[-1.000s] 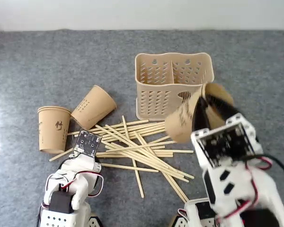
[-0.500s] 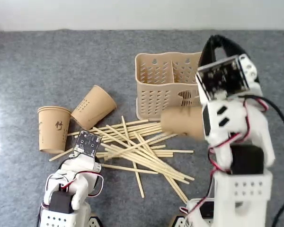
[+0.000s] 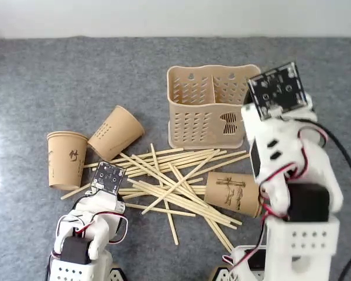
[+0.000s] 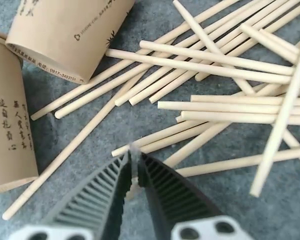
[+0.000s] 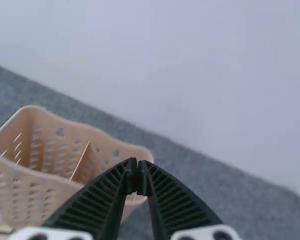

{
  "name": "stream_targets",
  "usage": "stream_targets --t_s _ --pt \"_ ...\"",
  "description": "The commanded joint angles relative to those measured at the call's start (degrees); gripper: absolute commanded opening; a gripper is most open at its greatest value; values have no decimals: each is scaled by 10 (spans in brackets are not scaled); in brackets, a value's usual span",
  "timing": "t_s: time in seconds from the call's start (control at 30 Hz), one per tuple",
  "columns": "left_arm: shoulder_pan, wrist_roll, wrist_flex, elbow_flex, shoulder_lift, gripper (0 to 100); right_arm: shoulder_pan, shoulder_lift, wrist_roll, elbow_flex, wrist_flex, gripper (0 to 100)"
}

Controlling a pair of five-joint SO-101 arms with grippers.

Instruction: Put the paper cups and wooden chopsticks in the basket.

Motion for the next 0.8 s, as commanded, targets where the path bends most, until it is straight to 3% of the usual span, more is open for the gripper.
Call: stream_targets --t_s 0.0,0.17,0.3,0.47,0.63,0.77 --pt "-1 -4 3 -7 -5 23 8 -33 -35 -19 138 9" --pt "-1 -4 3 -7 -5 23 15 -32 -120 -18 313 9" --pt "-1 -4 3 -7 -5 23 39 -32 -215 36 373 9" --pt "-1 -4 3 -7 -5 23 38 -37 -263 185 350 9" --pt "-1 -4 3 -7 -5 23 40 -36 -295 220 309 12" --pt "-1 -4 3 -7 -5 23 49 -37 -327 221 310 164"
